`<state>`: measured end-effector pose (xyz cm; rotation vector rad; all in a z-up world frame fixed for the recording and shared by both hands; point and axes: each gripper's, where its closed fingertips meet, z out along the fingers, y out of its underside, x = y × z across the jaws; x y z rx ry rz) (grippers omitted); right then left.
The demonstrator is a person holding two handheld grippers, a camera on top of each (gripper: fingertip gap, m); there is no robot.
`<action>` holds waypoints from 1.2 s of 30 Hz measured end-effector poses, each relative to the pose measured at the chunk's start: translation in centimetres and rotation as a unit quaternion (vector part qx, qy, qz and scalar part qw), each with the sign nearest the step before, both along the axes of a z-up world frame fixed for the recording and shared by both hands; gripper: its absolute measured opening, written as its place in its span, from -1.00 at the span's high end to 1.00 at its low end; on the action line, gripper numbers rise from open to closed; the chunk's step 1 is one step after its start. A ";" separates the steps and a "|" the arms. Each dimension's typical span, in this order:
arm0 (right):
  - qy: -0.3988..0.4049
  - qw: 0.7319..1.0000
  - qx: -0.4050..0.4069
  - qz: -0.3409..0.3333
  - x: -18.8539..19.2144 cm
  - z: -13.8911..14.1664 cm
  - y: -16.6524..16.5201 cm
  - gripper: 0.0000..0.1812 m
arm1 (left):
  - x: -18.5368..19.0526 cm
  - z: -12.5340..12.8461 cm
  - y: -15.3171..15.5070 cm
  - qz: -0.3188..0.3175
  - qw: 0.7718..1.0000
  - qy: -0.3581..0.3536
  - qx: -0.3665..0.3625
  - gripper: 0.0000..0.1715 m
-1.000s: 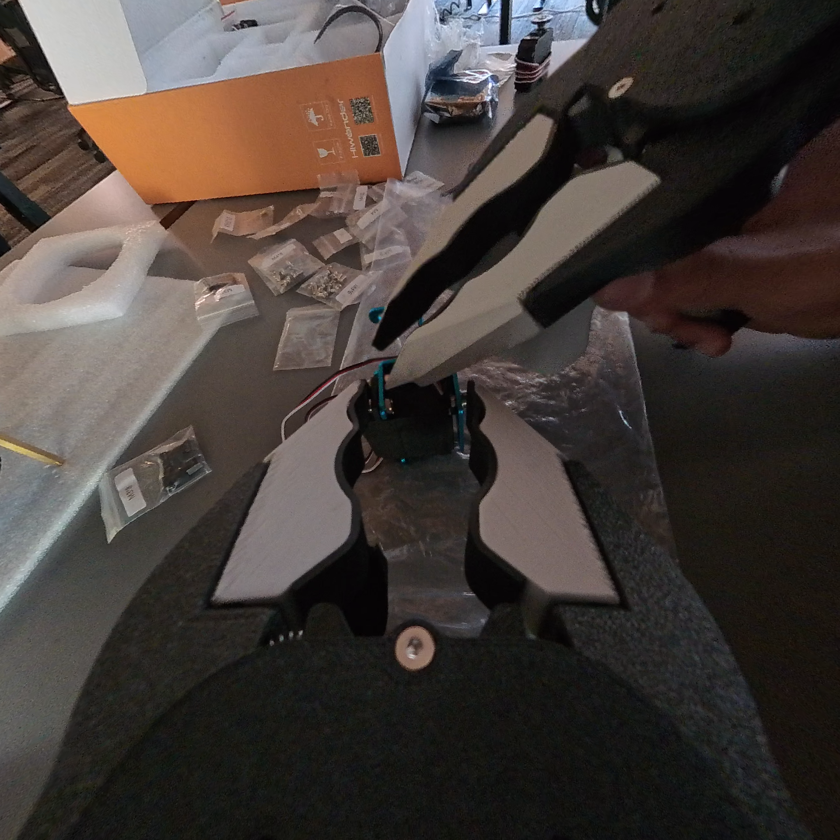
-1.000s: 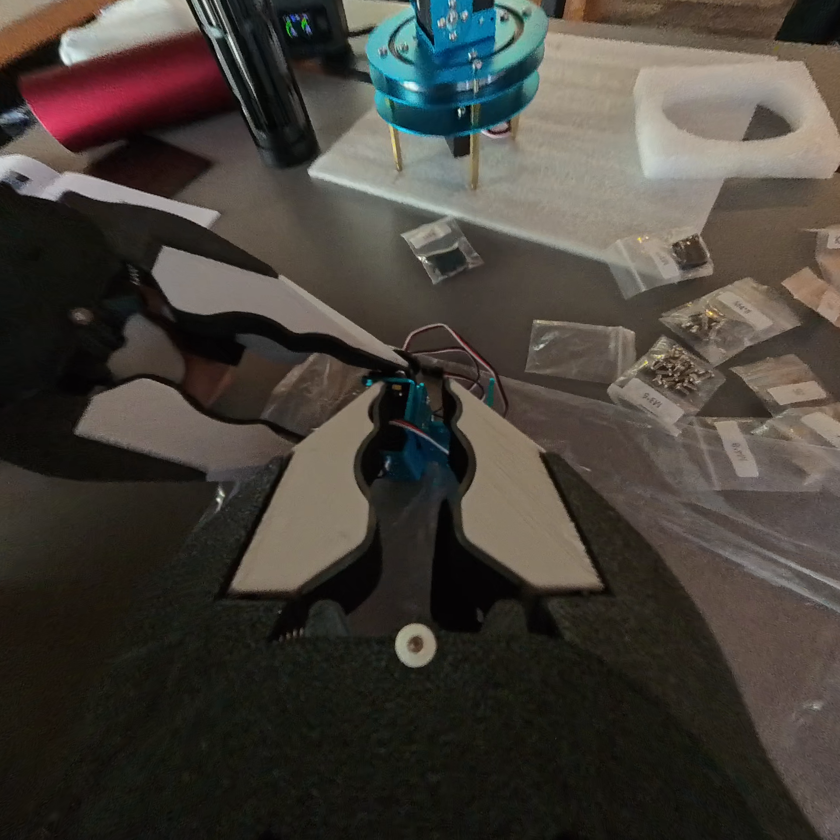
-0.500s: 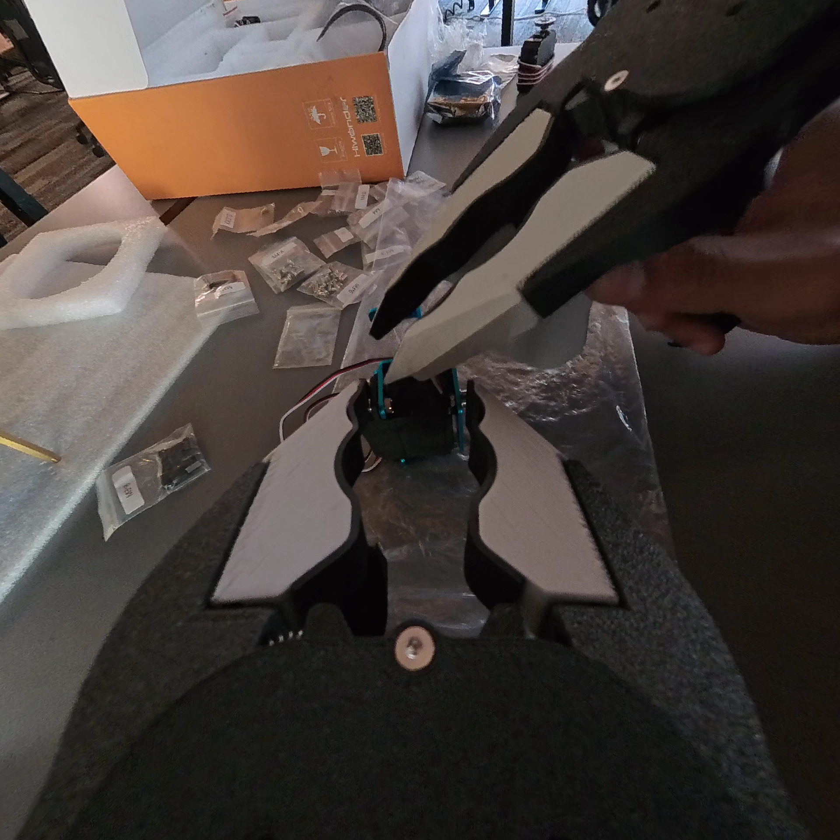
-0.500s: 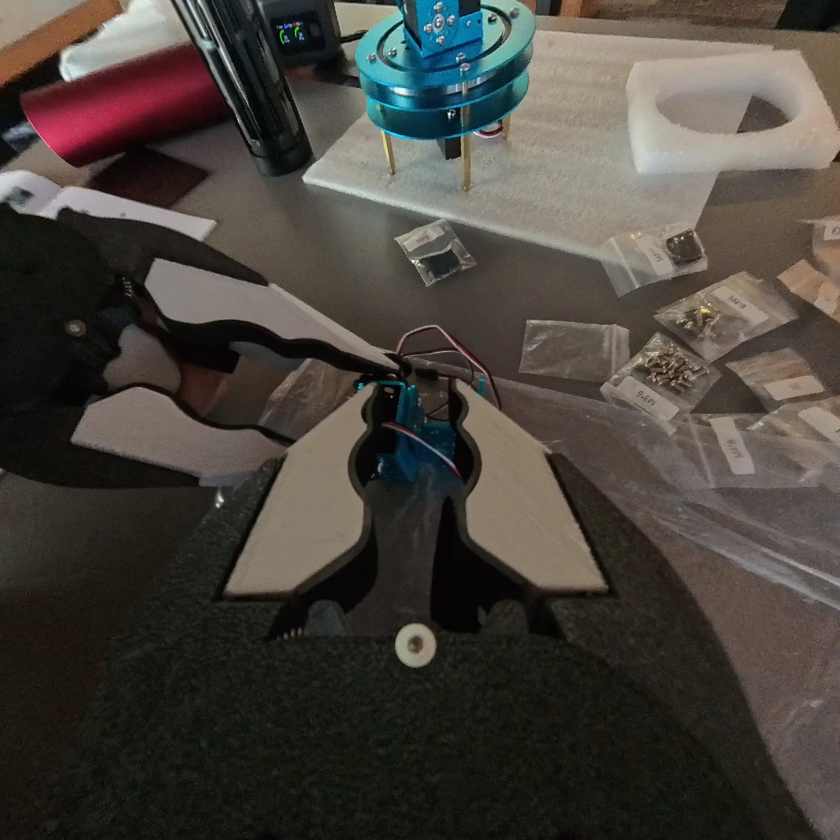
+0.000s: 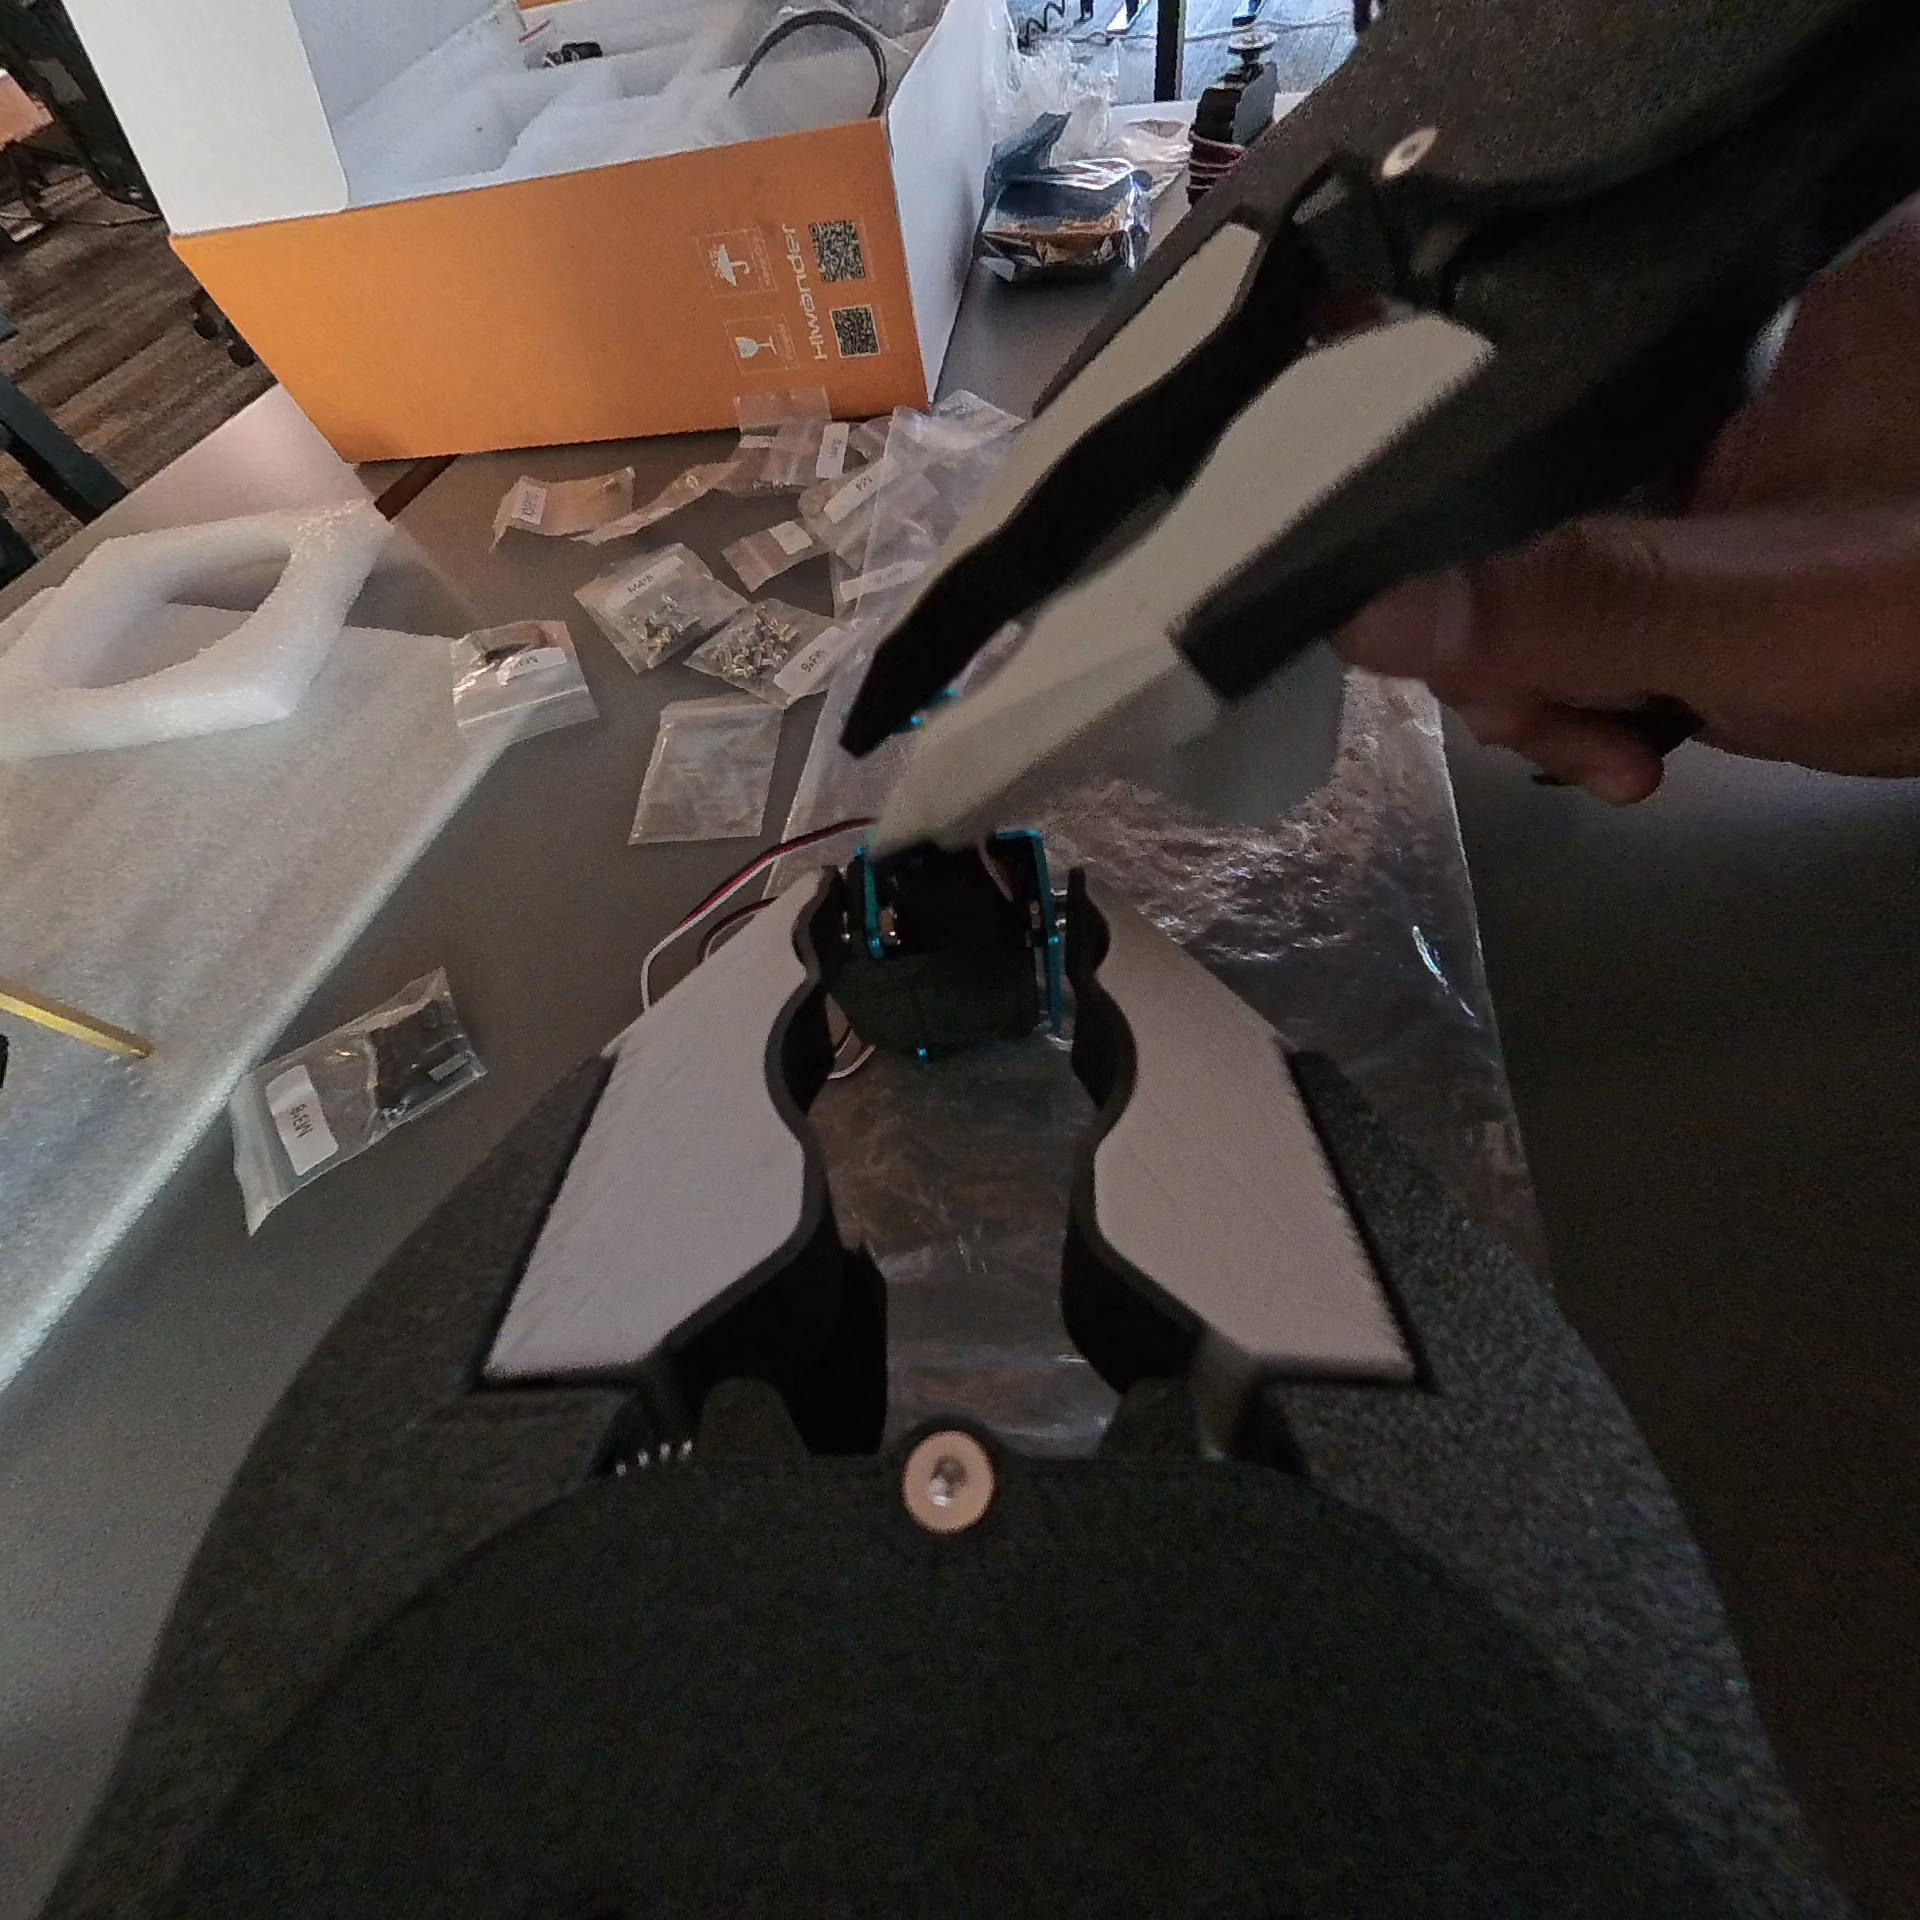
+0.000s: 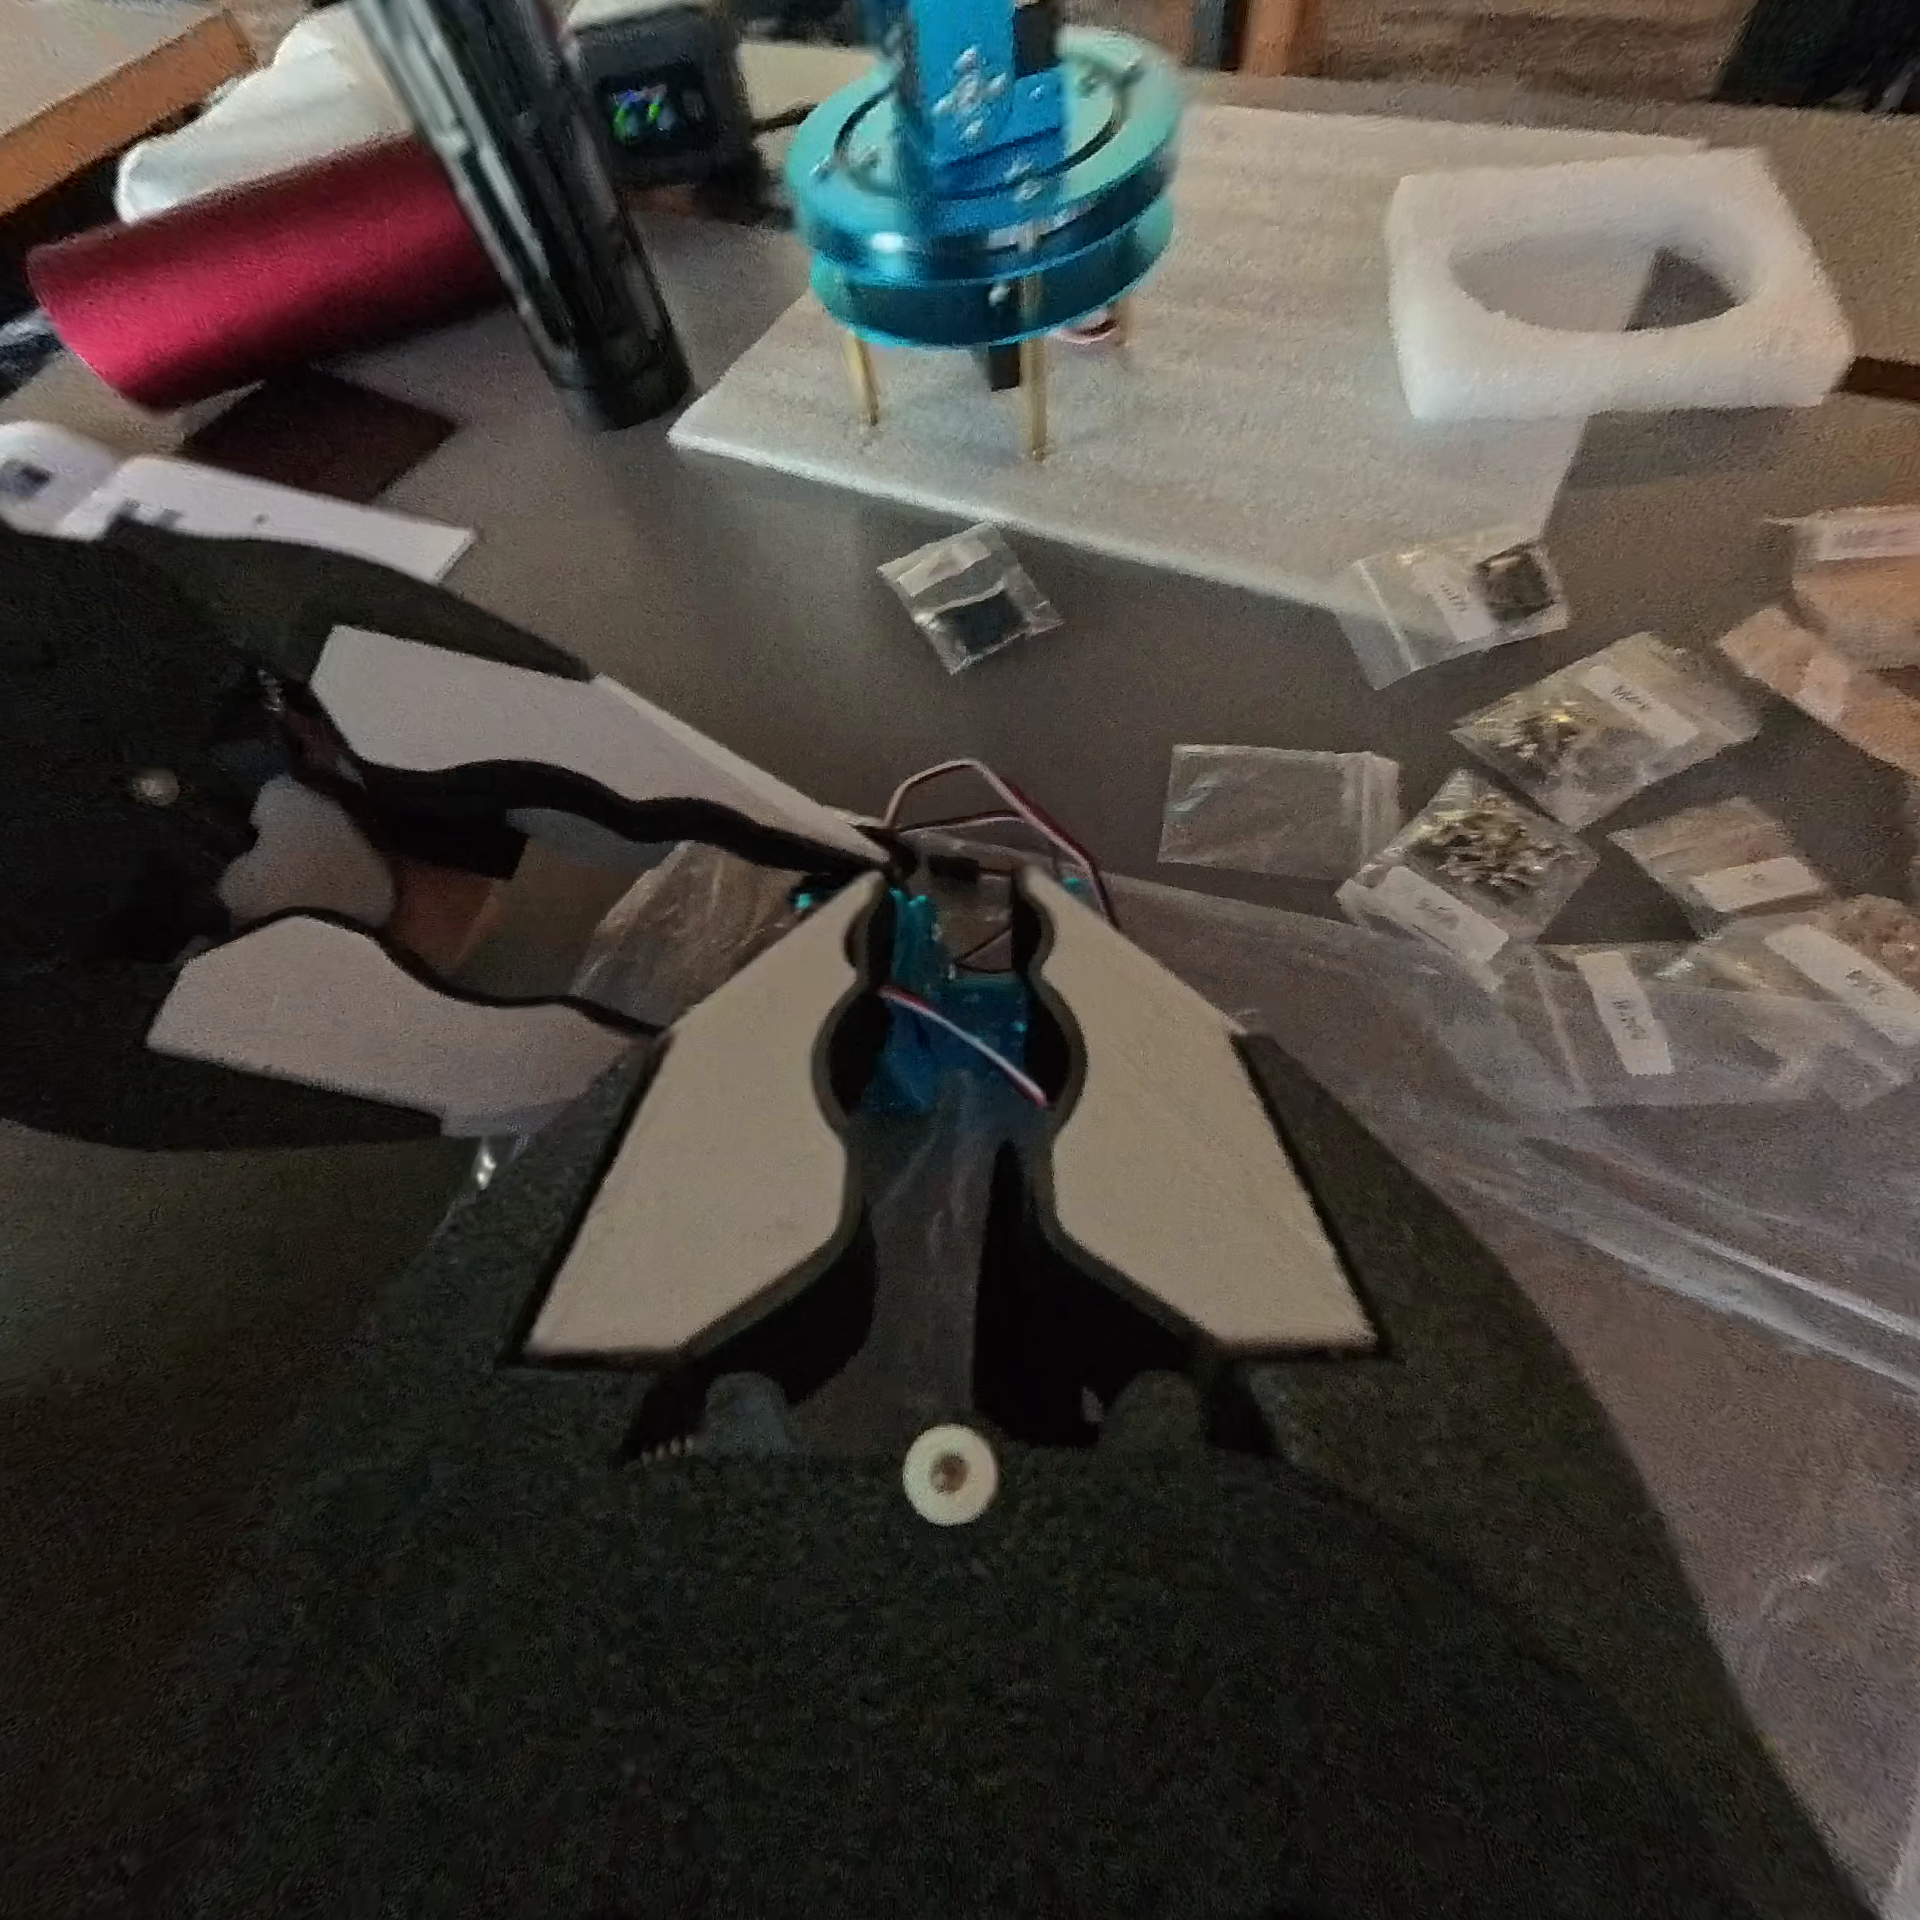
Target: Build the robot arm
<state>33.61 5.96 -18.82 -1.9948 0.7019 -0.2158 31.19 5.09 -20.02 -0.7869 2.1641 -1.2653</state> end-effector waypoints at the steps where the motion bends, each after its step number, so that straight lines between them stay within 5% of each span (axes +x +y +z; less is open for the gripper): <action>1: -0.021 1.000 0.003 -0.023 0.7 0.7 -0.6 1.00 | 0.0 0.0 0.0 -0.001 1.000 -0.001 0.001 0.50; 4: -0.051 0.999 0.010 -0.009 0.2 2.1 -0.8 0.86 | -0.1 0.0 0.0 -0.001 1.000 -0.001 0.002 0.50; 12: -0.020 1.000 -0.018 0.013 -0.5 -0.1 0.3 0.73 | 0.0 0.0 0.0 0.000 1.000 -0.001 0.001 0.50; 15: -0.023 1.000 -0.012 -0.007 0.2 0.3 -0.4 0.92 | -0.1 0.0 0.0 -0.001 1.000 -0.001 0.001 0.51; 36: -0.017 1.000 -0.016 0.021 -0.6 -0.1 0.2 0.77 | 0.0 0.0 0.0 0.001 1.000 0.001 -0.002 0.50</action>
